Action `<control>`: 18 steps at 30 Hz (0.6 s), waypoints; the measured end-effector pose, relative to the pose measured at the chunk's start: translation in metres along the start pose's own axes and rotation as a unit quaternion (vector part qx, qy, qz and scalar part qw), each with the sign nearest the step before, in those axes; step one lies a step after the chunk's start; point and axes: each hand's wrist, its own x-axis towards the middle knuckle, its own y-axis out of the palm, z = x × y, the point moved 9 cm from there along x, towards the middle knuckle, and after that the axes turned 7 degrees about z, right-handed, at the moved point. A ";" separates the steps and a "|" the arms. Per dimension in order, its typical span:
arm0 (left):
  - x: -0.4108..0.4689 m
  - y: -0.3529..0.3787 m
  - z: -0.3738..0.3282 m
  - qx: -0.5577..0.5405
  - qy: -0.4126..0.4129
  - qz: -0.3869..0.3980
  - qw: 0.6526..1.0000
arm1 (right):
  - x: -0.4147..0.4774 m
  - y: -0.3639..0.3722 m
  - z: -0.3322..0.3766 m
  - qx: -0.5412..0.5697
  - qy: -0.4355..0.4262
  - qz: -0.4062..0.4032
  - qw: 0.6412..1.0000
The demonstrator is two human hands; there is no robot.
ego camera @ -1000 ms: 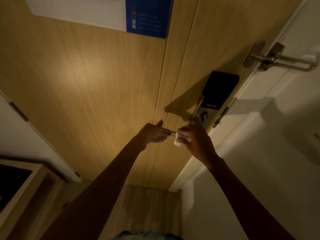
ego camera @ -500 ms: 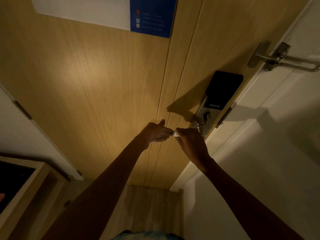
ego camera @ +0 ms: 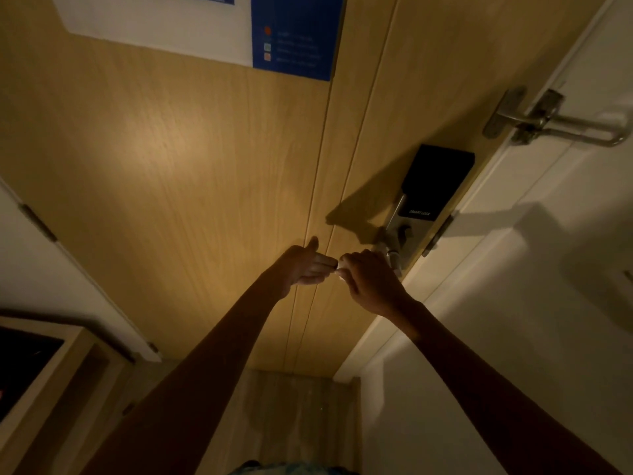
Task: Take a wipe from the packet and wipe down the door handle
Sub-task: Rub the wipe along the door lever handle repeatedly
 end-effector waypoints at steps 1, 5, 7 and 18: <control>0.001 0.000 0.000 0.004 -0.003 0.003 1.000 | 0.000 0.001 -0.004 0.004 0.008 0.017 1.000; -0.001 0.001 0.002 0.000 -0.010 0.008 1.000 | -0.001 0.003 -0.019 0.003 0.021 0.036 0.999; -0.002 0.000 0.002 -0.003 -0.009 0.002 1.000 | 0.002 0.000 -0.009 0.004 0.012 0.018 1.000; -0.001 -0.002 0.008 -0.029 -0.001 0.010 1.000 | -0.004 -0.008 0.005 -0.014 0.038 -0.063 0.997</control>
